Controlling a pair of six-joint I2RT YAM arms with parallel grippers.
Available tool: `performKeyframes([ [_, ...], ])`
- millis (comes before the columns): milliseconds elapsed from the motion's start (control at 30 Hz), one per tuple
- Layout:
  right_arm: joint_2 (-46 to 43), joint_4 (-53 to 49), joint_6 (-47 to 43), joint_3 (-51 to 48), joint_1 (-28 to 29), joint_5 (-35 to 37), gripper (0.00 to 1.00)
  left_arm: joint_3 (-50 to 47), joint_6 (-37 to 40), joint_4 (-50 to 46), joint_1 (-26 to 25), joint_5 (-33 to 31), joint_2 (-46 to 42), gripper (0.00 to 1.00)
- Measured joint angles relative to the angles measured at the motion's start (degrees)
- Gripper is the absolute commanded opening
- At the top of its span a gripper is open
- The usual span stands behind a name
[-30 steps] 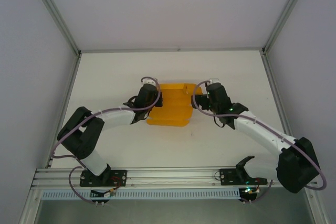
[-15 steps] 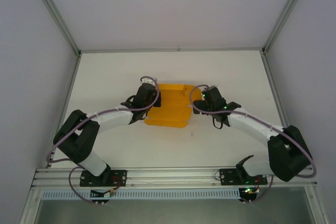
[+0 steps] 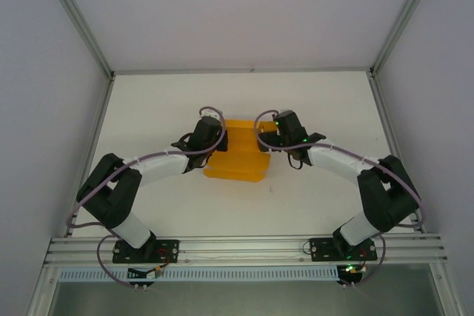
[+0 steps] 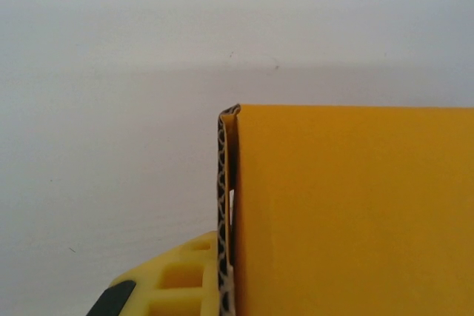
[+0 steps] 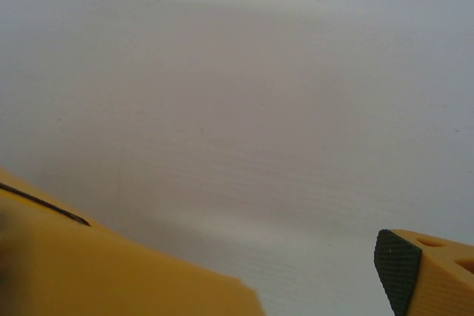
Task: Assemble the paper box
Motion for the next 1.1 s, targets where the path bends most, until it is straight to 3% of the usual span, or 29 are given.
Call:
performKeyframes([
  [167, 2.25, 1.09, -0.39, 0.87, 1.64, 2.34, 0.98, 0.07, -0.44, -1.14, 0.0, -0.11, 0.92, 0.0],
  [300, -1.01, 1.07, -0.42, -0.07, 1.84, 3.39, 0.99, 0.33, -0.59, -1.22, 0.0, -0.44, 0.98, 0.0],
  [567, -23.12, -3.32, -1.97, -7.04, 0.26, -2.19, 0.99, 0.81, -0.13, -1.31, 0.15, -0.94, 1.01, 0.0],
  [733, -32.79, -6.99, -2.34, -9.29, -6.54, -8.31, 0.91, 0.81, 0.28, -1.36, 0.46, -0.59, 0.98, 0.0],
  [933, -31.17, -8.52, -3.34, -9.35, -18.69, -17.49, 0.77, 0.81, 0.52, -1.55, 0.48, 0.52, 0.87, 0.0],
  [1100, -20.28, -9.68, -8.11, -7.63, -19.93, -26.99, 0.69, 0.81, 0.7, -2.21, 0.48, 1.22, 0.83, 0.0],
])
